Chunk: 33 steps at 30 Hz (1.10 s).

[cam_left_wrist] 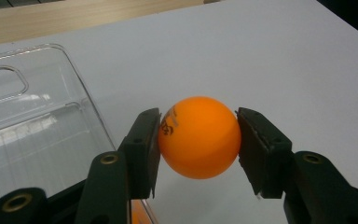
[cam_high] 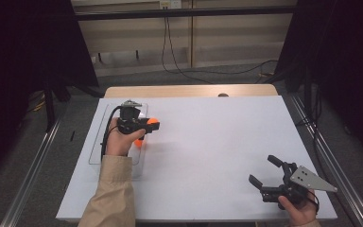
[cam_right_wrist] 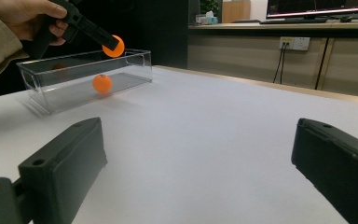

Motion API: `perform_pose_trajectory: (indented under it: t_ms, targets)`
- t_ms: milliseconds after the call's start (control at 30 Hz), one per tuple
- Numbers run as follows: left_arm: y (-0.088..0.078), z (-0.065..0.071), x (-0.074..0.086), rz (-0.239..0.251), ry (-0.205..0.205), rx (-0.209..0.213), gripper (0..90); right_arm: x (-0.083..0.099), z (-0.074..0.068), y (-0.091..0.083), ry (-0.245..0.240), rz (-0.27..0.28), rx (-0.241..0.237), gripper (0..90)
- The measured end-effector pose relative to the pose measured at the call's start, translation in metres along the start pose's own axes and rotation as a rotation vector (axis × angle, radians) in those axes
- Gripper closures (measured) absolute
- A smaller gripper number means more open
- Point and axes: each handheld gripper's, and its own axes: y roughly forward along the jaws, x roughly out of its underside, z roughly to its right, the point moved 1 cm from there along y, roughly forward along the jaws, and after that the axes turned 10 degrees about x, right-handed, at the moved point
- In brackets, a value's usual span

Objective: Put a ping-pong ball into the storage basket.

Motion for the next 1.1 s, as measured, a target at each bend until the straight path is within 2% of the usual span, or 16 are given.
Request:
perform_pose_trajectory:
  t_ms: [633,1100]
  targets:
    - [-0.006,-0.005,0.001,0.002,0.006,-0.028,51.0,0.0,0.0,0.0,0.0,0.0,-0.001,2.5]
    - [-0.011,-0.006,0.001,0.011,0.001,-0.031,51.0,0.0,0.0,0.0,-0.001,0.0,-0.002,2.4]
